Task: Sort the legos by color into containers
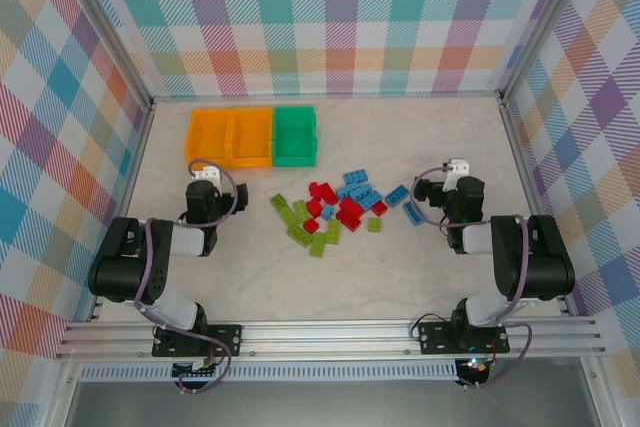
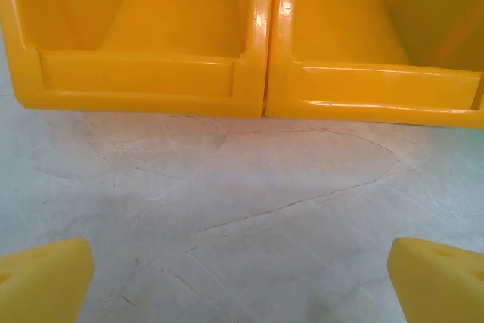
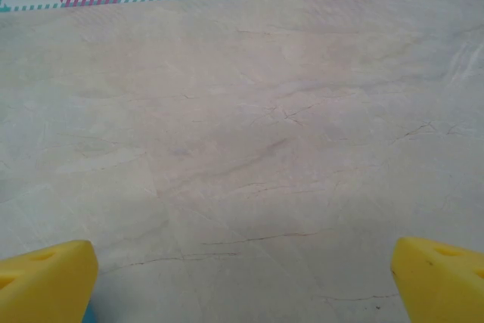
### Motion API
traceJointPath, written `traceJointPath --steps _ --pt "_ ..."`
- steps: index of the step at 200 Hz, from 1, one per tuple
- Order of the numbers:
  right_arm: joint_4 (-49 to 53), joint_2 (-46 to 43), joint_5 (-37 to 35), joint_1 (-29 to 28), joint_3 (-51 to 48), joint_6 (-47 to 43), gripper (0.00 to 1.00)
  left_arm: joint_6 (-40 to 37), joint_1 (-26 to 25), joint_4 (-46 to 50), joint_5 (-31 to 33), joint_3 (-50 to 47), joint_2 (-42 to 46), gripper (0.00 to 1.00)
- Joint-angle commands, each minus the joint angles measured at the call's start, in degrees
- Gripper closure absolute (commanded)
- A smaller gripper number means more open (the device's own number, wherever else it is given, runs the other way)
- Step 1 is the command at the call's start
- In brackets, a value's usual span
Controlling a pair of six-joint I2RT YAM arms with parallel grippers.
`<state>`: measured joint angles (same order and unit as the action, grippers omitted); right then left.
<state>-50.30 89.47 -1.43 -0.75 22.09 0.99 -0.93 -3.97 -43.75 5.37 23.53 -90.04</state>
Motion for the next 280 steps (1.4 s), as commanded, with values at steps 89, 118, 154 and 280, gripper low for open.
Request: traceJointPath --steps 89,118,154,280 --pt "-1.44 -0.36 1.26 0.22 0.34 -0.12 0.00 -0.49 0.45 -2.32 -0.66 0.71 0.30 0.00" --pt "-1.53 -0.35 1.39 0.43 0.33 0.06 0.00 -0.49 0.43 -2.31 -0.68 0.69 0.30 0.00" --pt "-5.49 -0.53 -0.41 0.54 -1.80 1.05 0.00 -0.48 0.40 -2.24 -0.62 0.71 0.30 0.00" --pt "62.57 -41.63 13.68 -9.77 12.76 26.58 0.00 10.55 -5.32 34.76 4.47 10.40 23.18 0.00"
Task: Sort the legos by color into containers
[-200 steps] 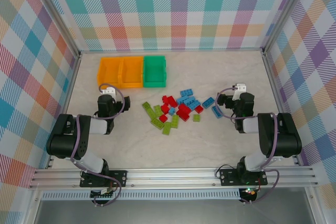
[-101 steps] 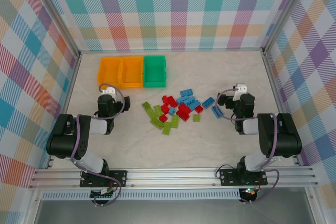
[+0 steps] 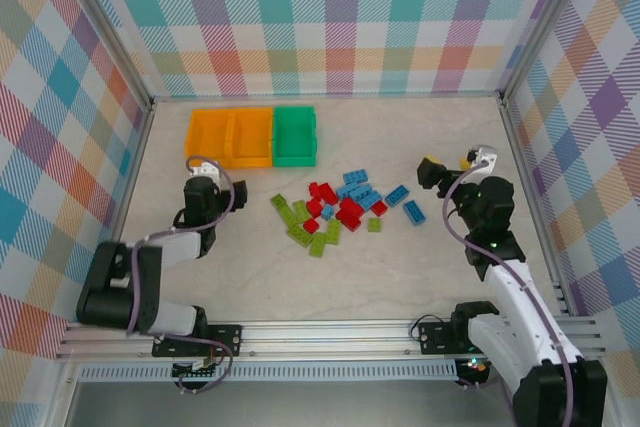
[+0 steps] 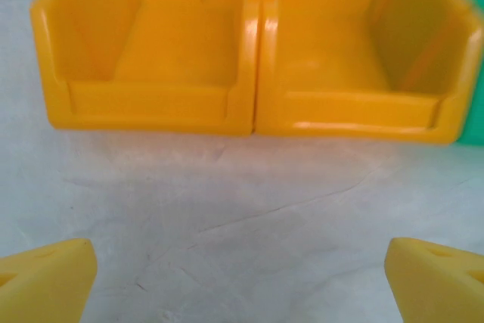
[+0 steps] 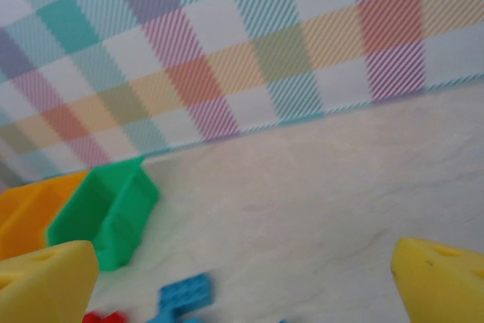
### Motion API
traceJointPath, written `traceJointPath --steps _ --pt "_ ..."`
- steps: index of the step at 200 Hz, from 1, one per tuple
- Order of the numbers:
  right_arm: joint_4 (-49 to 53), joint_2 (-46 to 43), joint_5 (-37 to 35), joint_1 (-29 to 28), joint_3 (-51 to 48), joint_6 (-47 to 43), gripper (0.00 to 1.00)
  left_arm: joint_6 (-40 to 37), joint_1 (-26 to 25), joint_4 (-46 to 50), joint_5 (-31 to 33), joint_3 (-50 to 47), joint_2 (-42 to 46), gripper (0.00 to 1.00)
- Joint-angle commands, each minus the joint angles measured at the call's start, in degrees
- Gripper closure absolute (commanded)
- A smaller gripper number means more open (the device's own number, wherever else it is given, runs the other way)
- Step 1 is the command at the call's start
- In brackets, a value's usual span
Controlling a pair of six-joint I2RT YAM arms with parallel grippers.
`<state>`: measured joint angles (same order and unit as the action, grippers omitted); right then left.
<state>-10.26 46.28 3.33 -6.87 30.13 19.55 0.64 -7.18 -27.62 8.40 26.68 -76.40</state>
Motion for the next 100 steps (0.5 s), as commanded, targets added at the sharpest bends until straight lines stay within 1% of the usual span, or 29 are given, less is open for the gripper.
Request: traceJointPath --steps 1,21,43,55,73,86,100 --pt "22.95 1.72 9.08 -3.93 5.01 8.08 0.00 9.48 -2.21 19.47 1.26 7.56 9.84 0.00" --pt "31.49 6.00 11.70 -10.81 11.70 8.39 0.00 20.87 -6.81 34.20 -0.92 14.43 12.55 0.00" --pt "39.74 11.92 11.56 -21.38 19.62 8.31 0.00 30.31 -13.27 47.52 -3.71 21.81 8.65 0.02" --pt "43.05 15.34 9.17 -27.92 23.39 8.10 0.00 35.92 -16.68 51.27 -3.00 24.88 5.00 0.04" --pt "46.03 19.98 5.49 -36.85 27.69 8.04 0.00 42.78 -19.52 53.94 -3.23 28.52 -1.03 0.08" --pt "47.11 22.92 4.01 -41.18 29.69 8.12 0.00 46.71 -21.03 55.61 -1.73 30.86 -5.51 0.10" --pt "47.11 24.98 3.87 -43.75 30.66 8.44 0.00 48.96 -22.02 56.98 -1.13 33.17 -10.05 0.10"
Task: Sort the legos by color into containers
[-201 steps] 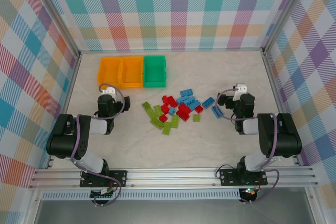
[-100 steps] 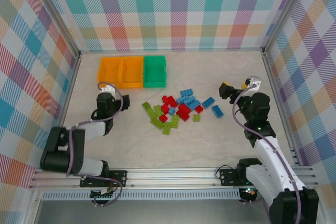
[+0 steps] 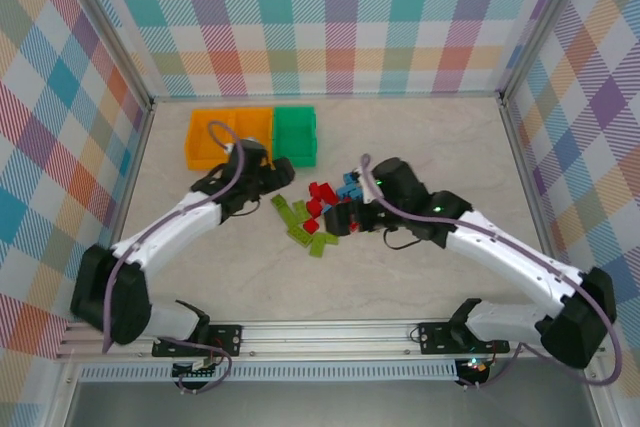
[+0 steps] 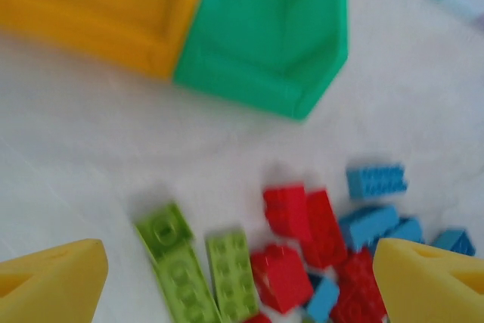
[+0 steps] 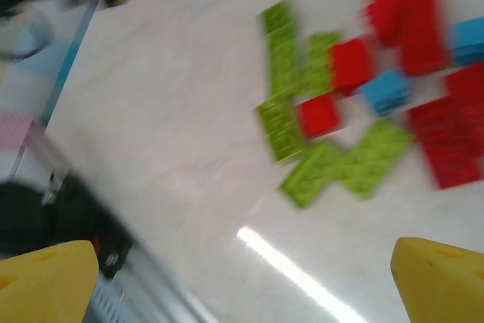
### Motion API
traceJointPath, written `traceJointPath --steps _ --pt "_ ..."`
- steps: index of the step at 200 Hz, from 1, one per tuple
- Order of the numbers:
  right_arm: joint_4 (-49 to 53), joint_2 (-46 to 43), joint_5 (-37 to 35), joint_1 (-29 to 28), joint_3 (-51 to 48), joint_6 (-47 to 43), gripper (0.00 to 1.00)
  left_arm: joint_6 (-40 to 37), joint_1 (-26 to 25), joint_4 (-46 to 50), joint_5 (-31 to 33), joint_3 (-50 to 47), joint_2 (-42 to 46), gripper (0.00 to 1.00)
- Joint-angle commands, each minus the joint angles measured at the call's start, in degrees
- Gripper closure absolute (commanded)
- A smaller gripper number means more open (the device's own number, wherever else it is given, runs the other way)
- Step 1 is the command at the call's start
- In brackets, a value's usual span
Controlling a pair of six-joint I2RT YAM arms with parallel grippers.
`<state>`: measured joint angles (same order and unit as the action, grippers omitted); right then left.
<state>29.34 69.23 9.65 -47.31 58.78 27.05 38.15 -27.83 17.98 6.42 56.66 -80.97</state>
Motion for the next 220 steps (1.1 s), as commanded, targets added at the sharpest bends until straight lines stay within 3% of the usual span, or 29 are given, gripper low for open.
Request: traceJointPath --steps 1,43,102,120,171,195,220 --pt "7.54 2.13 -2.44 -3.45 2.07 0.97 0.00 11.53 -1.45 11.38 0.83 3.36 -5.76 0.10" --pt "9.07 2.33 -6.49 -5.21 1.58 1.38 0.00 16.40 -2.75 11.46 3.96 4.59 -12.32 0.08" --pt "9.33 -0.30 -10.01 -5.25 -0.10 -0.28 0.00 14.00 -2.49 9.36 4.28 8.22 -20.40 0.09" --pt "9.50 -0.58 -11.22 -5.25 -0.64 0.03 0.00 14.27 -2.02 9.95 6.36 8.94 -22.19 0.17" --pt "9.16 -0.58 -11.58 -5.25 -0.69 -1.16 0.00 13.41 -1.26 9.38 5.92 7.77 -22.80 0.53" --pt "9.83 -0.96 -11.76 -5.25 -0.25 -0.24 0.00 12.29 -1.17 10.04 5.97 7.32 -20.83 0.63" --pt "9.29 -3.53 -11.88 -5.25 -1.48 2.60 0.00 10.16 -0.07 11.47 6.09 7.44 -15.63 0.68"
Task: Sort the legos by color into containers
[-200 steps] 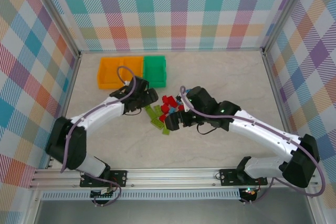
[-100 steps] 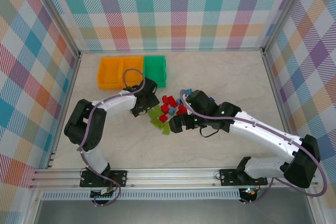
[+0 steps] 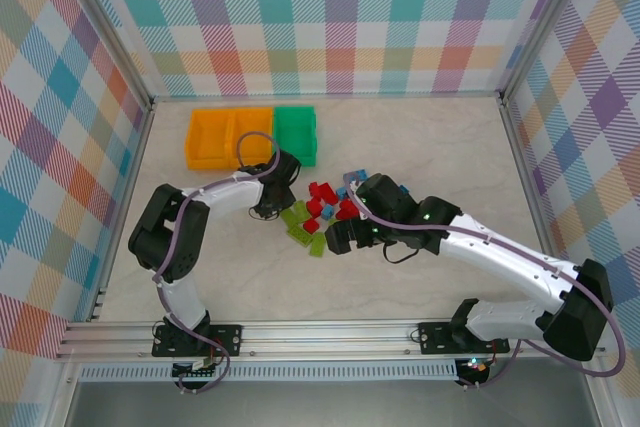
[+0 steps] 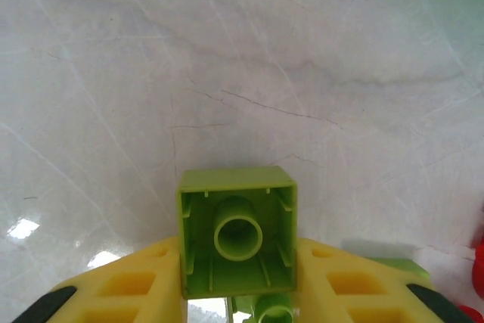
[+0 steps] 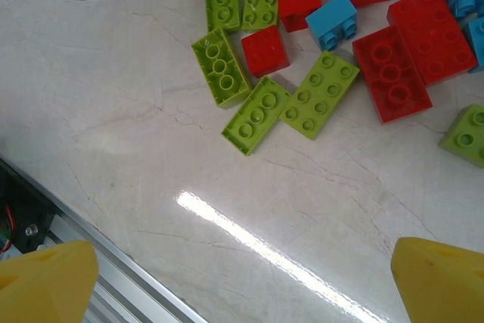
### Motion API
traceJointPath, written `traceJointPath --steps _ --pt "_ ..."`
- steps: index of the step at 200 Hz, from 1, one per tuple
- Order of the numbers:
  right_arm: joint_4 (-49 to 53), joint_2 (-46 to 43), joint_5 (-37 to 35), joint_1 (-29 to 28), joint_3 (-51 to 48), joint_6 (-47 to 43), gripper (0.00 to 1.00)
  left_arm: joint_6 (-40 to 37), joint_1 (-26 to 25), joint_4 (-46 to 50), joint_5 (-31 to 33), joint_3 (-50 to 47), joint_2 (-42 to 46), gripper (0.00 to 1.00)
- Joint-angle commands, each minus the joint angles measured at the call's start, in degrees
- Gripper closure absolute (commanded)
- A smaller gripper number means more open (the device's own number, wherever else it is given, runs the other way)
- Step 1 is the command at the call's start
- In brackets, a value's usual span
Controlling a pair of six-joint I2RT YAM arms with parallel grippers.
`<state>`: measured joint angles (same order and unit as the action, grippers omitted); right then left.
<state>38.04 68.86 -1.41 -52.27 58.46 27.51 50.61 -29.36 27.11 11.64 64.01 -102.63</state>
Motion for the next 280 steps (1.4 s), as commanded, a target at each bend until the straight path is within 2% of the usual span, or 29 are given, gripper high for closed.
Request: traceJointPath --steps 1,36,57,77,115,155,168,181,199,214,246,260,280 --pt "0.57 -3.32 -0.81 -0.29 -1.24 2.21 0.00 -2.33 1.52 2.42 0.94 0.12 6.34 0.68" --pt "-1.07 -10.44 -1.50 -0.29 -5.57 6.55 0.00 -5.86 8.07 4.58 1.60 3.47 15.53 0.69" --pt "0.09 -14.63 -2.22 -0.29 -7.93 7.90 0.00 -8.55 13.34 3.52 3.03 7.77 16.36 0.69" --pt "3.53 -17.34 -3.18 -0.29 -8.52 8.63 0.00 -9.77 18.33 3.21 2.20 14.22 11.91 0.69" --pt "7.74 -20.59 -3.73 -0.29 -8.49 10.18 0.00 -9.05 25.94 3.24 -0.64 26.61 -2.76 0.69" --pt "8.54 -22.30 -3.59 -0.29 -9.53 12.57 0.00 -9.13 30.20 5.15 -2.94 36.14 -15.42 0.68" --pt "8.07 -22.90 -3.27 -0.29 -10.50 13.47 0.00 -9.48 30.71 5.91 -3.07 37.65 -17.55 0.63" --pt "7.75 -23.16 -2.81 -0.29 -11.16 13.88 0.00 -9.56 31.03 6.67 -3.35 37.99 -18.12 0.54" --pt "7.84 -22.96 -2.89 -0.29 -11.28 13.68 0.00 -9.59 31.03 5.91 -3.92 36.36 -16.08 0.42" --pt "7.51 -22.31 -3.25 -0.28 -10.93 12.92 0.00 -9.01 30.95 3.89 -5.32 33.40 -12.73 0.38" --pt "5.97 -18.46 -5.03 -0.24 -8.50 7.85 0.00 -9.20 29.31 2.25 -8.88 26.88 -2.29 0.37" --pt "4.10 -15.09 -7.64 0.07 -6.71 4.29 0.00 -11.32 26.99 1.84 -9.84 22.75 4.54 0.37" --pt "0.81 -7.10 -7.52 2.03 -2.73 -1.26 0.00 -16.26 22.57 1.89 -8.93 15.96 15.07 0.38"
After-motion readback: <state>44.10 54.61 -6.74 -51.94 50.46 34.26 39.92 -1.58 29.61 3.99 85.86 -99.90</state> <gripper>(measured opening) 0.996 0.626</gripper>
